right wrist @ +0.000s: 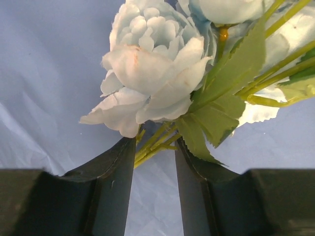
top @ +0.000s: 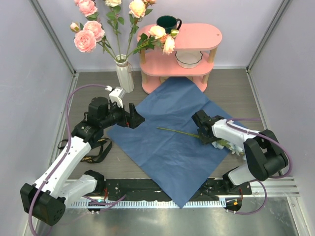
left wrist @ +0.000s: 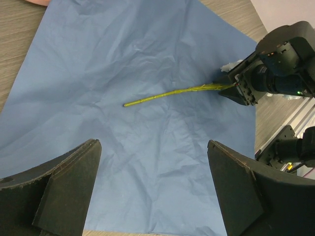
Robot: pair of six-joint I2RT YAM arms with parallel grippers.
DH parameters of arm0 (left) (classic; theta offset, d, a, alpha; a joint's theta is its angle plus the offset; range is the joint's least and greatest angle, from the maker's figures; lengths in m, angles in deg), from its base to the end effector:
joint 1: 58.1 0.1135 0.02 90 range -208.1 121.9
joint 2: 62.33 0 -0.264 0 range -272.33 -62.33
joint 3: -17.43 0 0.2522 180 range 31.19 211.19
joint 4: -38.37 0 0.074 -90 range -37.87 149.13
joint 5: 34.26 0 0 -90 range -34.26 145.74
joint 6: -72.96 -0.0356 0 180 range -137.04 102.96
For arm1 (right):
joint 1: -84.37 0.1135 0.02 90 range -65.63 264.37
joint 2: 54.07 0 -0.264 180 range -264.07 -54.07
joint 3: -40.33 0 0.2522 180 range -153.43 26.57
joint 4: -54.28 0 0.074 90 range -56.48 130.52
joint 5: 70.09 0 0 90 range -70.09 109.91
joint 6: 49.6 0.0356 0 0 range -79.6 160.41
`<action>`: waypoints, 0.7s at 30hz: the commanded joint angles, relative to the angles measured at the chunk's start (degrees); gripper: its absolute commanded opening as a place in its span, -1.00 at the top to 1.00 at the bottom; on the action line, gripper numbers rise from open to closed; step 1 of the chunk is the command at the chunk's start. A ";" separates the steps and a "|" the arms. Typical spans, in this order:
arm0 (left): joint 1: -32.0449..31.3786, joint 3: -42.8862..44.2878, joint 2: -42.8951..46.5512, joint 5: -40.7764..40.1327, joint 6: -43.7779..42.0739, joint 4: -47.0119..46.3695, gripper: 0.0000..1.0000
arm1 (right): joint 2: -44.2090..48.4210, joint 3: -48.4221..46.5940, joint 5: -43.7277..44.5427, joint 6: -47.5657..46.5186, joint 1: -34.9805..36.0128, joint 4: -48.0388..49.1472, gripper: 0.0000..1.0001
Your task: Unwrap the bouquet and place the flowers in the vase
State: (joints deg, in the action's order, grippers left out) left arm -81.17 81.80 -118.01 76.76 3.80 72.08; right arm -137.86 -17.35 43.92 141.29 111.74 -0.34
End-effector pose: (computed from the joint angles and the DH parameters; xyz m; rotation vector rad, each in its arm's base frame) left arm 0.1952 -0.0970 0.3243 0.2844 2.0619 -0.8478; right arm 0.2154 0.0952 0.1598 1.6500 2.1312 -0.0535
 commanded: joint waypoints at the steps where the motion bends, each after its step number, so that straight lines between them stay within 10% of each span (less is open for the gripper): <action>1: 2.23 -0.51 -1.27 2.71 1.31 -3.24 -0.86 | -0.32 0.06 3.76 0.55 -0.57 2.01 0.20; 15: 4.35 -1.57 0.57 3.33 1.48 -3.60 -0.83 | 7.40 -2.66 7.62 -3.14 -0.57 2.19 0.98; 21: 4.44 -2.00 1.01 5.08 3.67 -4.82 -0.84 | 18.28 -0.82 12.63 -18.84 -0.48 12.16 0.99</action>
State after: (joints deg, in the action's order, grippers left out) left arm -76.96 80.12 -118.51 79.45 5.29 70.88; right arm -127.08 -17.92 49.25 133.99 111.24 3.09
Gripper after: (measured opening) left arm 0.915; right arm 0.048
